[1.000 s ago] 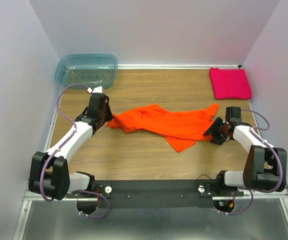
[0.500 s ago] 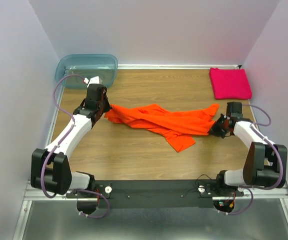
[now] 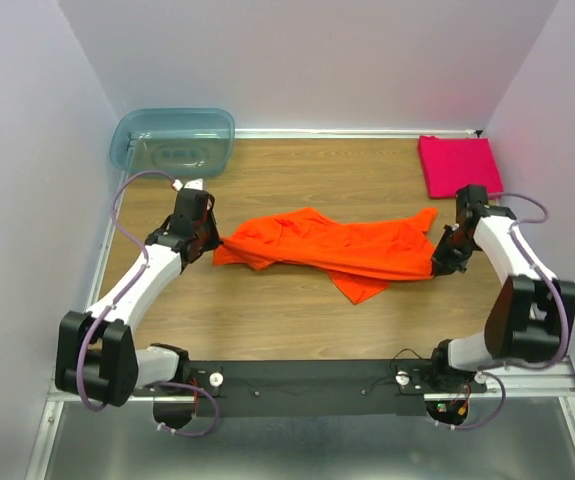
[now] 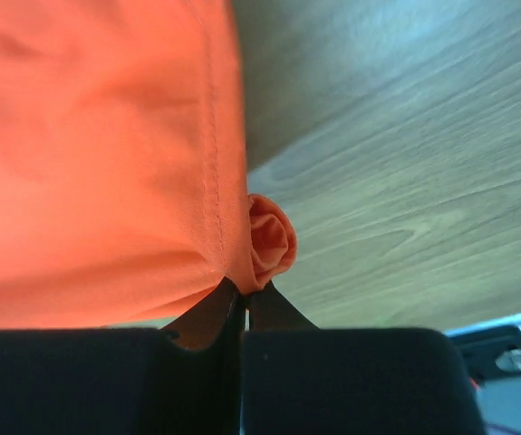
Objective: Fold and stack the t-shirts
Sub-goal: Flatten the tshirt out
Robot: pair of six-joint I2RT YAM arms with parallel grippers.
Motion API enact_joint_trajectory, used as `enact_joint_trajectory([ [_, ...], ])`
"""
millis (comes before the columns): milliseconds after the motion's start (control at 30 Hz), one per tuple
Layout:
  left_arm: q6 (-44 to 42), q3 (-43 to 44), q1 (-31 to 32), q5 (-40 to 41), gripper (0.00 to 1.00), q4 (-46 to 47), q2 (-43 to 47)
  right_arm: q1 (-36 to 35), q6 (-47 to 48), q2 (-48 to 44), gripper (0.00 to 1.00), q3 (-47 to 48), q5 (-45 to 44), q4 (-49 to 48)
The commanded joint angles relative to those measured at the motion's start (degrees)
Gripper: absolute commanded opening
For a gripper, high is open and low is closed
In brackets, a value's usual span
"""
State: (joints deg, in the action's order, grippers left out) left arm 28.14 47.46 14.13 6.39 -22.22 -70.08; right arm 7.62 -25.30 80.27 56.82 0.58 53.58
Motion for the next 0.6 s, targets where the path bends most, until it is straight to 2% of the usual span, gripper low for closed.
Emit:
enact_joint_trajectory([
  [0,-2.03,1.31,0.02,-0.60,0.00,0.16,-3.65,0.47,3.76,8.21,0.09,0.23,-1.91,4.79],
  [67,-2.65,2.10,-0.07,0.11,0.00,0.86,-4.97,0.47,4.03,10.77,0.15,0.48,-1.89,3.12],
  [100,-2.83,2.46,0.02,0.46,0.00,1.30,-5.32,0.47,4.20,11.66,0.27,0.92,-1.81,2.24],
  [167,-3.09,4.55,0.02,0.99,0.00,1.21,-6.81,0.47,4.38,14.38,0.40,3.55,-1.37,0.65],
  [200,-3.27,5.35,0.02,1.08,0.00,1.47,-7.17,0.47,4.56,14.82,0.51,4.52,-0.94,0.21],
  [300,-4.14,7.20,0.02,1.43,0.02,2.18,-8.66,0.47,4.29,13.69,0.57,8.04,-0.84,-1.72],
  [433,-4.32,8.61,0.02,0.99,0.03,2.62,-10.25,0.38,4.82,12.98,0.54,9.63,3.98,-3.48],
  [567,-4.41,8.00,0.02,0.55,0.03,2.97,-11.13,-0.58,5.00,14.12,0.44,6.30,8.11,-6.38],
])
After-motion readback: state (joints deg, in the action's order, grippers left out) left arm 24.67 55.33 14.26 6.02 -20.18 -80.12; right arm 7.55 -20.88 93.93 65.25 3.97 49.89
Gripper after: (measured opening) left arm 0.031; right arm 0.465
